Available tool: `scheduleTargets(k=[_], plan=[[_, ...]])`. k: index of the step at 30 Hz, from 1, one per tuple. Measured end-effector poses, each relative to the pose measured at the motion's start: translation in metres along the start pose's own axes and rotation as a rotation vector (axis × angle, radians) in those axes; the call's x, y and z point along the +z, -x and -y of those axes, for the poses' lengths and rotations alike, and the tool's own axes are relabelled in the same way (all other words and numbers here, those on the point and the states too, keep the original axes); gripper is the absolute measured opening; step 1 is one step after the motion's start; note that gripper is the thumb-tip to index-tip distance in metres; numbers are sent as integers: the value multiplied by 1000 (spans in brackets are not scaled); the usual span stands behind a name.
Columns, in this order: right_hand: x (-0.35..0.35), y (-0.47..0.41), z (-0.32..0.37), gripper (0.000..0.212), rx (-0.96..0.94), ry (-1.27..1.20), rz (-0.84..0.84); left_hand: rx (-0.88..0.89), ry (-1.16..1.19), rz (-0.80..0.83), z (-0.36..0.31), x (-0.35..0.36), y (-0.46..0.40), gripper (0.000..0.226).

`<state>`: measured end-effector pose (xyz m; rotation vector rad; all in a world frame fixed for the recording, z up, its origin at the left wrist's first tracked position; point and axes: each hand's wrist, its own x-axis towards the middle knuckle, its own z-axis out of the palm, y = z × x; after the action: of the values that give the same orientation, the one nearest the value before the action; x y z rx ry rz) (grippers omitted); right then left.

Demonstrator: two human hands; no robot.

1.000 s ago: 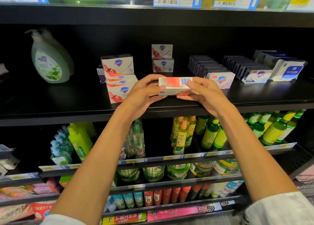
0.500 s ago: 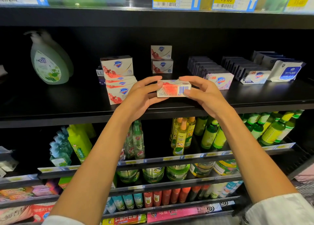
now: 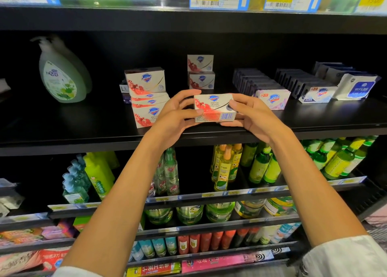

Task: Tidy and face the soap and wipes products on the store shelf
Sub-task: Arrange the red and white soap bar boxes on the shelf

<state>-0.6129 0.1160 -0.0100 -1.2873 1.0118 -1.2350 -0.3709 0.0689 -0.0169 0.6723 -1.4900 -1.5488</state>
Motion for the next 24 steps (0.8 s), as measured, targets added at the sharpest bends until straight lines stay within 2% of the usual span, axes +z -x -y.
scheduleTargets(k=[8,14,20,24], plan=[[-5,2,-3,44,-49,20,-12,16,-1,33,1,-1,0,63],[-7,2,-8,48,-117,78,-13,-8,-35,4,0,3,0,60],[-9,1,-9,64,-144,85,-31,34,-109,-116,4,10,0,56],[-11,-1,-13,67,-156,194,24,84,-99,-211,3,14,6,49]])
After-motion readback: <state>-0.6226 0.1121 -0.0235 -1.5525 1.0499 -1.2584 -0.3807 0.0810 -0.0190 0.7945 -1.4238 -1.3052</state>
